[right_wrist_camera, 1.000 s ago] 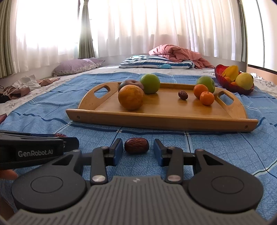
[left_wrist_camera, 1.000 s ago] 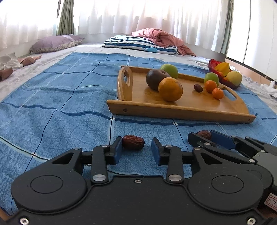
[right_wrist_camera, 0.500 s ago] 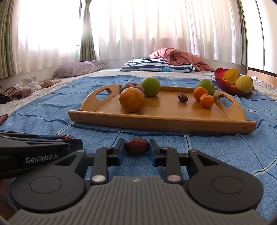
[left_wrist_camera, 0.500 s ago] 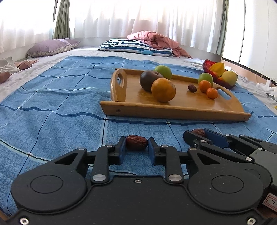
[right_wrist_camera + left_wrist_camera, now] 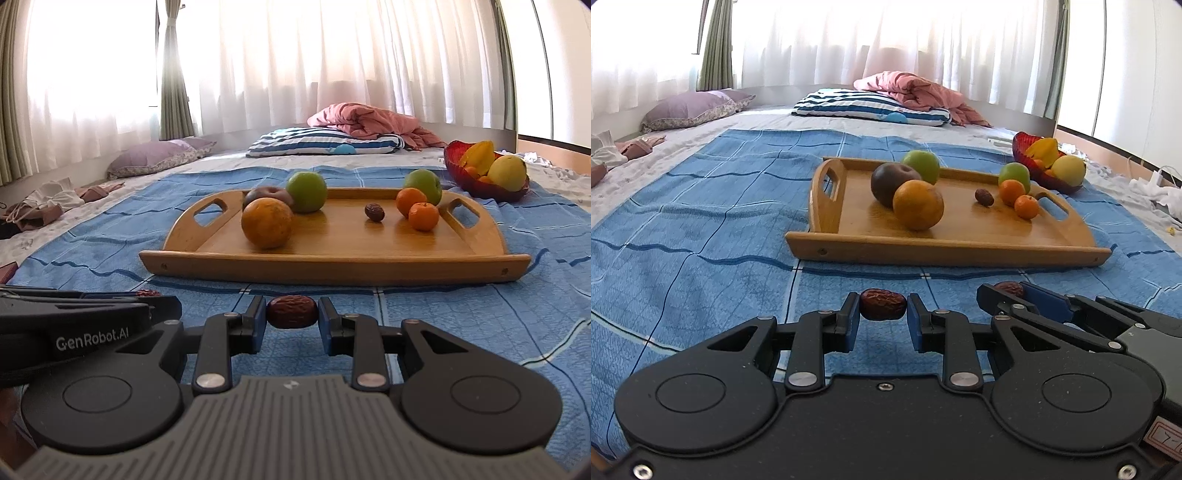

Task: Organize fruits
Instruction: 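Carry the date with the left gripper while the right carries its date over the tray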

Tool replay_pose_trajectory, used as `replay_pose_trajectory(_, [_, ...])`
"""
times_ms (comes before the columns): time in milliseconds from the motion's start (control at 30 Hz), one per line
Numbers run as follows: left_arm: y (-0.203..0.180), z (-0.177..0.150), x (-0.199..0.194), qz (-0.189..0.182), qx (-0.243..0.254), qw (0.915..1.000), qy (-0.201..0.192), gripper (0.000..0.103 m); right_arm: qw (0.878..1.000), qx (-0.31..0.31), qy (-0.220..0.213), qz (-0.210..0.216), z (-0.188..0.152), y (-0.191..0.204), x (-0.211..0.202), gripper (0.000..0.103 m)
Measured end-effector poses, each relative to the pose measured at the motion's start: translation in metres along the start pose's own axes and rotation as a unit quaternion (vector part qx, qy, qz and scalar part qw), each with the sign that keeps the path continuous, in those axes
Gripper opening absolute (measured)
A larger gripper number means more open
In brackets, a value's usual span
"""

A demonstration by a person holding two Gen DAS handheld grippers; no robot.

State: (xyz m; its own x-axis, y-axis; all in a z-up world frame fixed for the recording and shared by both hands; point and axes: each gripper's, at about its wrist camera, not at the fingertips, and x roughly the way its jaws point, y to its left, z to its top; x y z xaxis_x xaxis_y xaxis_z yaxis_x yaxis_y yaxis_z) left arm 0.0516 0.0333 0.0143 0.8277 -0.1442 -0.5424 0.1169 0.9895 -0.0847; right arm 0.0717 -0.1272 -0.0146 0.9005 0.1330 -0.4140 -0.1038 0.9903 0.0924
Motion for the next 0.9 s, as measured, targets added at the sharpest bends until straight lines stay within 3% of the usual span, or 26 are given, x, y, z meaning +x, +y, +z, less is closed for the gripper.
replay_pose_trajectory(900, [-0.036, 0.043, 0.002, -0.037, 0.021, 0.9989, -0.019, 0.026, 0.999, 0.004, -0.037, -0.040, 0.032, -0.029, -0.021, 0.035])
